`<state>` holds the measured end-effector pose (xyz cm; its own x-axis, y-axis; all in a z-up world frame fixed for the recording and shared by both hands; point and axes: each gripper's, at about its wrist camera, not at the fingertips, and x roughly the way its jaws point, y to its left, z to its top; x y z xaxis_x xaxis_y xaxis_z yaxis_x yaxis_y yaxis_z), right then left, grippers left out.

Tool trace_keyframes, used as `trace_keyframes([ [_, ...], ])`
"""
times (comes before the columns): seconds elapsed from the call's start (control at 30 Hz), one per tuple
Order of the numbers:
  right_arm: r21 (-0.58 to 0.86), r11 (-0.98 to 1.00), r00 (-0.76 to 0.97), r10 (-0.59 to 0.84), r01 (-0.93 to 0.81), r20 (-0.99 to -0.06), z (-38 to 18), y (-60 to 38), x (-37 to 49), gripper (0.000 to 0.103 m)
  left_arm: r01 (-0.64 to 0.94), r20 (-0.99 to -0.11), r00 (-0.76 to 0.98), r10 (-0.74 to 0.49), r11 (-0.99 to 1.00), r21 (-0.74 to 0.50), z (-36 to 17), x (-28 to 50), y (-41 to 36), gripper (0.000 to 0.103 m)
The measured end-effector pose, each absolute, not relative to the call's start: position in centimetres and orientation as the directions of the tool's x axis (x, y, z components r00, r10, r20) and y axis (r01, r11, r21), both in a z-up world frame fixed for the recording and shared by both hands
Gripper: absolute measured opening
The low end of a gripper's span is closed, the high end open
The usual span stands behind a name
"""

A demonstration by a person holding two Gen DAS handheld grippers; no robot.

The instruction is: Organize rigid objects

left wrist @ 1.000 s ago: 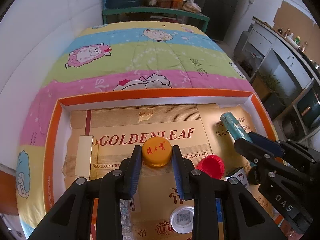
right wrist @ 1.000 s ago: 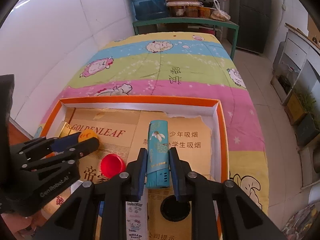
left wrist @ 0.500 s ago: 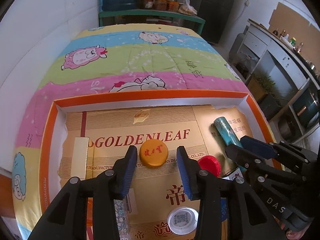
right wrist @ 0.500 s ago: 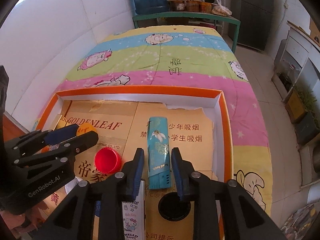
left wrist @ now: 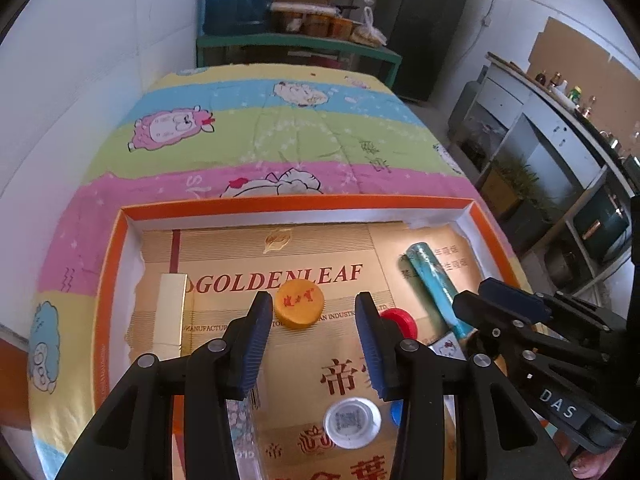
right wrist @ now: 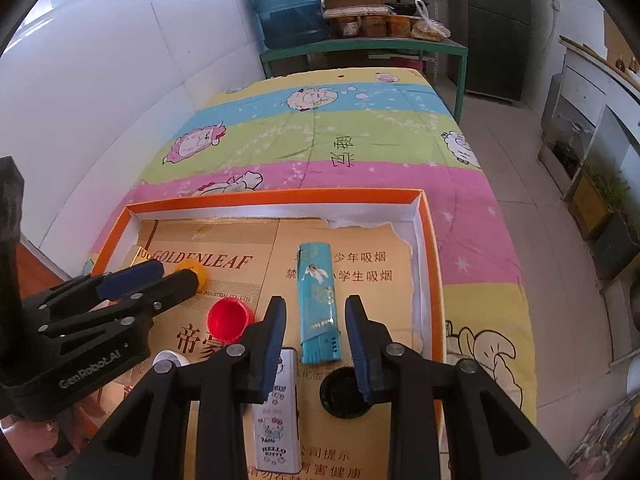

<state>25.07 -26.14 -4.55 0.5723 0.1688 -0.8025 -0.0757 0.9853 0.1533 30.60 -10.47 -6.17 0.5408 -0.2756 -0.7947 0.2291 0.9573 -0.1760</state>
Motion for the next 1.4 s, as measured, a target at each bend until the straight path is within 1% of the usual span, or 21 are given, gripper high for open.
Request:
trace_keyframes([
  [0.33,0.167,0.984,0.59,0.172,-0.064,-0.789,-3.8,-25.8,22.9,0.031,0.219,-0.766,0.585,-0.266,0.961,-0.167,-4.4,28.0,-9.2,0.044],
  [0.53,0.162,0.984,0.613,0.169,-0.069,-0.772,-2.8,-24.8,20.8,0.031,0.224,-0.733,0.627,-0.263,0.962,-0.154,-3.1,25.1,-8.1,0.045],
  [0.57,0.159,0.985,0.618,0.168,-0.07,-0.768,-2.6,-24.7,20.3,0.031,0.226,-0.726,0.634,-0.266,0.962,-0.156,-2.8,24.6,-8.0,0.045],
  [0.63,0.147,0.986,0.63,0.16,-0.073,-0.76,-2.2,-24.2,19.3,0.031,0.229,-0.709,0.651,-0.272,0.96,-0.158,-2.3,23.5,-7.6,0.053],
  [0.8,0.115,0.991,0.652,0.135,-0.073,-0.747,-1.8,-23.5,17.1,0.031,0.239,-0.681,0.669,-0.298,0.954,-0.182,-1.8,21.5,-6.7,0.058],
  [1.1,0.1,0.994,0.661,0.111,-0.055,-0.742,-1.8,-23.0,14.2,0.031,0.262,-0.686,0.666,-0.294,0.953,-0.154,-2.3,18.8,-6.4,0.059],
  [1.4,0.102,0.995,0.679,0.077,-0.004,-0.73,-2.1,-22.5,10.6,0.031,0.263,-0.643,0.711,-0.284,0.956,-0.131,-1.4,13.8,-5.8,0.059],
])
